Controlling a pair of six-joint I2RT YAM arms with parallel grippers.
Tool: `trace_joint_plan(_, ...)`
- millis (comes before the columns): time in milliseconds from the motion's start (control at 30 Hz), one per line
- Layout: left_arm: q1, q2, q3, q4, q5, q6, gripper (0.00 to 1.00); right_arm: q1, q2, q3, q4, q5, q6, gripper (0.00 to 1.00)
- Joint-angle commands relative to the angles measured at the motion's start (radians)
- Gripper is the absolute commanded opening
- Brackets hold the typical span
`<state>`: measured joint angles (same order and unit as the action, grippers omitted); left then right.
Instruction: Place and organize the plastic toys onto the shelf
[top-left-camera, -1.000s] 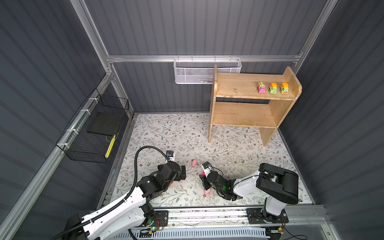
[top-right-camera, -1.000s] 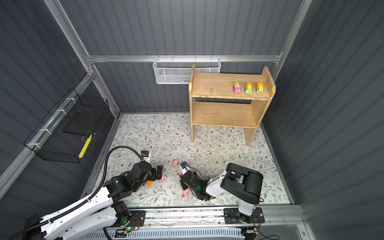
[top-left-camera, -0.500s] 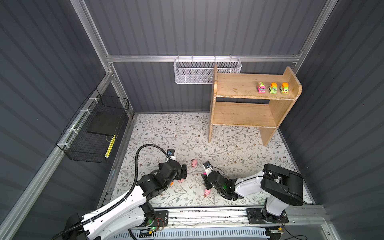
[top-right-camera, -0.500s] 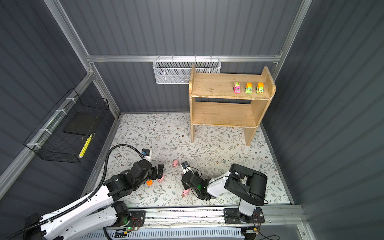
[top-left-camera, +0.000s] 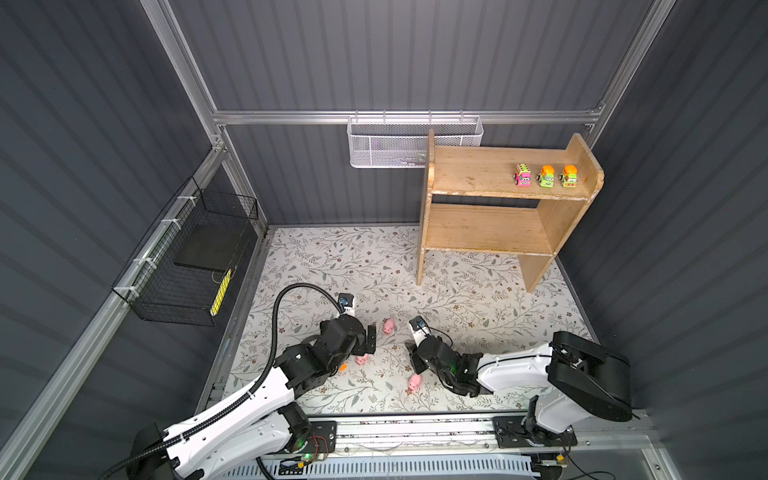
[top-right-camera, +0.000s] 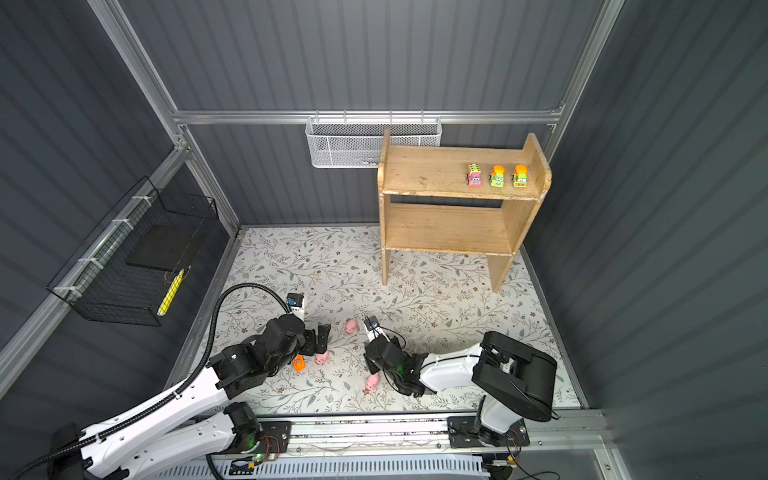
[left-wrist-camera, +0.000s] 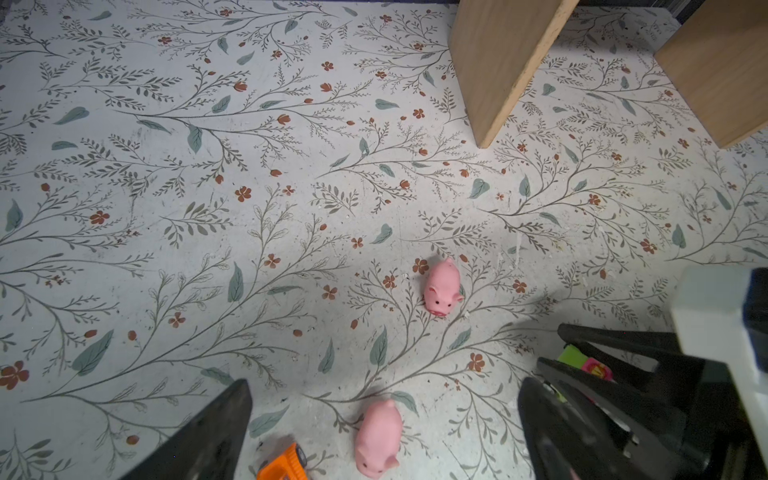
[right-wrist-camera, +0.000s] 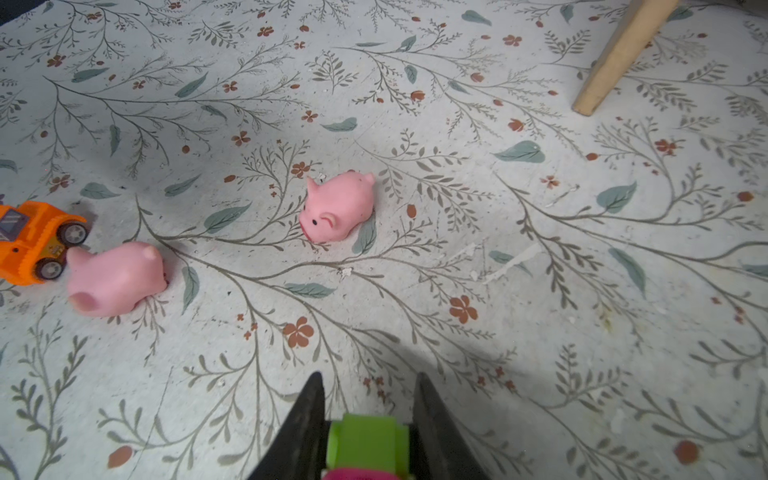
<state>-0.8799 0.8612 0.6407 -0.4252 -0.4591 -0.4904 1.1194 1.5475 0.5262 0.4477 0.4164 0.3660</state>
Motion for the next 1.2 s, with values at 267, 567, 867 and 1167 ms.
trace_joint_plan(267,0.007,-0.021,0.026,-0.024,0.013,0.023,1.0,-0.022,-0.017,0.025,-0.054,0.012,0.012,0.24)
trace_joint_plan(567,0.007,-0.017,0.018,-0.024,0.025,0.019,1.0,-0.042,0.14,0.136,-0.113,-0.03,0.005,0.24)
trace_joint_plan(867,0.007,-0.026,0.011,-0.033,0.018,0.023,1.0,-0.058,0.161,0.169,-0.14,-0.03,0.004,0.43)
trace_joint_plan(1167,0.007,-0.01,0.014,-0.018,0.03,0.026,1.0,-0.058,0.057,0.025,-0.014,-0.059,0.028,0.53)
